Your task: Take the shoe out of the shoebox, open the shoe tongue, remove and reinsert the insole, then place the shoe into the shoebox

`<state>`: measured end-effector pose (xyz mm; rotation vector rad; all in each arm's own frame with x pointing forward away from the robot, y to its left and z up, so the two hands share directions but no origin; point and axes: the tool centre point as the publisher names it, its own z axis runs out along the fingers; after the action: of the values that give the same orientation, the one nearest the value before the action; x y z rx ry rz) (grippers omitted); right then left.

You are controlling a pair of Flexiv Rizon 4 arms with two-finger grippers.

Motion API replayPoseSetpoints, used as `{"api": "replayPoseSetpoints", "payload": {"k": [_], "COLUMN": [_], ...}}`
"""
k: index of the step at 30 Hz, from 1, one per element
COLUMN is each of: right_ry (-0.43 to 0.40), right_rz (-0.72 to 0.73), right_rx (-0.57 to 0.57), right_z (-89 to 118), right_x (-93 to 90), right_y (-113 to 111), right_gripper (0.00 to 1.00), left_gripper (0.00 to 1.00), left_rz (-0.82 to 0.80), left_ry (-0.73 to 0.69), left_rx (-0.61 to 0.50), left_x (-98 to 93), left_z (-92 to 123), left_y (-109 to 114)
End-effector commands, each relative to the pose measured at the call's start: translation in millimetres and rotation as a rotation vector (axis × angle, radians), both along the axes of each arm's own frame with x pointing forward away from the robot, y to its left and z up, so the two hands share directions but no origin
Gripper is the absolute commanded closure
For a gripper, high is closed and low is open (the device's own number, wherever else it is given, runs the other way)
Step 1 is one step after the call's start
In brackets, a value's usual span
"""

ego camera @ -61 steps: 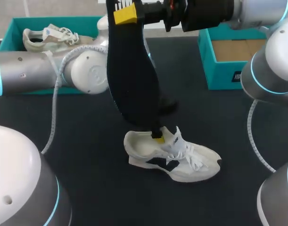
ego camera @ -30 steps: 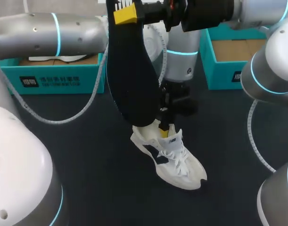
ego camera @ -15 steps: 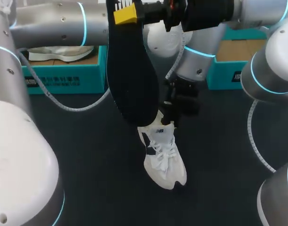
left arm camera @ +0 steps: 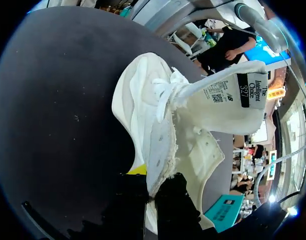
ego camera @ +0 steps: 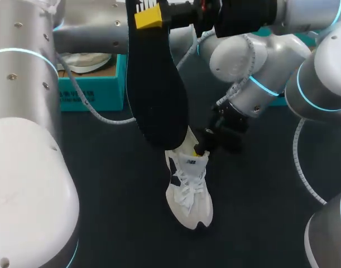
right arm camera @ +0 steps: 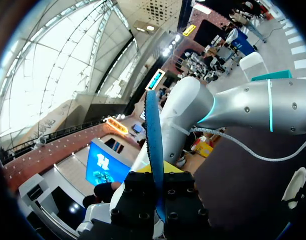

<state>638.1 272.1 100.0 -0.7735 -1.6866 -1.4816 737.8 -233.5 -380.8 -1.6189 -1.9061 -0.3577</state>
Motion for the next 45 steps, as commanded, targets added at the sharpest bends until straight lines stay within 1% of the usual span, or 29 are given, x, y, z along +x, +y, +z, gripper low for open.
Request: {"api": "replayPoseSetpoints", "payload": {"k": [1,5,8,9,10,11,12,17,22,24,29,34,40,43,44,45], "right_ry": [0.002,0.002,0.002,0.002,0.002,0.002,0.002,0.002,0.002,0.002,0.002,0.002,0.002,0.002,0.002,0.002], "right_rz": [-0.003,-0.003,-0.003,-0.003,-0.003,-0.003,-0.003,-0.003,-0.003,-0.003,-0.003,-0.003,-0.003,-0.003,-0.003,-0.003], "right_rx": [-0.004,-0.004,-0.004,-0.004,-0.004,-0.004,-0.004,-0.004,-0.004,-0.004,-0.004,-0.004,-0.004,-0.004,-0.004,-0.004], "right_z": [1,1,1,1,1,1,1,1,1,1,1,1,1,1,1,1], "right_x": [-0.6,-0.6,-0.6,-0.6,-0.6,-0.6,-0.6,-0.6,-0.6,-0.6,-0.6,-0.6,-0.6,-0.6,-0.6,-0.6], "right_y": [2,2,2,2,2,2,2,2,2,2,2,2,2,2,2,2], "right_gripper": [1.0,1.0,1.0,1.0,1.0,1.0,1.0,1.0,1.0,1.0,1.0,1.0,1.0,1.0,1.0,1.0], "left_gripper": [1.0,1.0,1.0,0.93,0.58,0.1,0.0,0.0,0.0,0.0,0.0,0.0,0.0,0.0,0.0,0.0], "left_rz": [-0.048,-0.061,-0.035,-0.032,-0.018,-0.01,-0.011,0.005,0.013,0.042,0.092,0.136,0.175,0.189,0.217,0.217], "left_ry": [0.038,0.053,0.058,0.057,0.053,0.054,0.053,0.044,0.026,-0.004,-0.073,-0.158,-0.212,-0.243,-0.258,-0.258], "left_rx": [0.141,0.124,0.093,0.083,0.076,0.06,0.053,0.028,-0.043,-0.069,-0.206,-0.303,-0.334,-0.416,-0.441,-0.441], "left_x": [-2.6,-6.0,-4.3,-3.5,-2.5,-1.1,-0.5,3.6,7.0,11.8,23.6,31.4,42.7,44.5,44.9,44.9], "left_z": [-3,-1,1,3,5,7,8,11,22,29,51,72,87,102,107,107], "left_y": [-3,-2,2,4,5,7,8,13,18,22,29,33,33,36,38,38]}}
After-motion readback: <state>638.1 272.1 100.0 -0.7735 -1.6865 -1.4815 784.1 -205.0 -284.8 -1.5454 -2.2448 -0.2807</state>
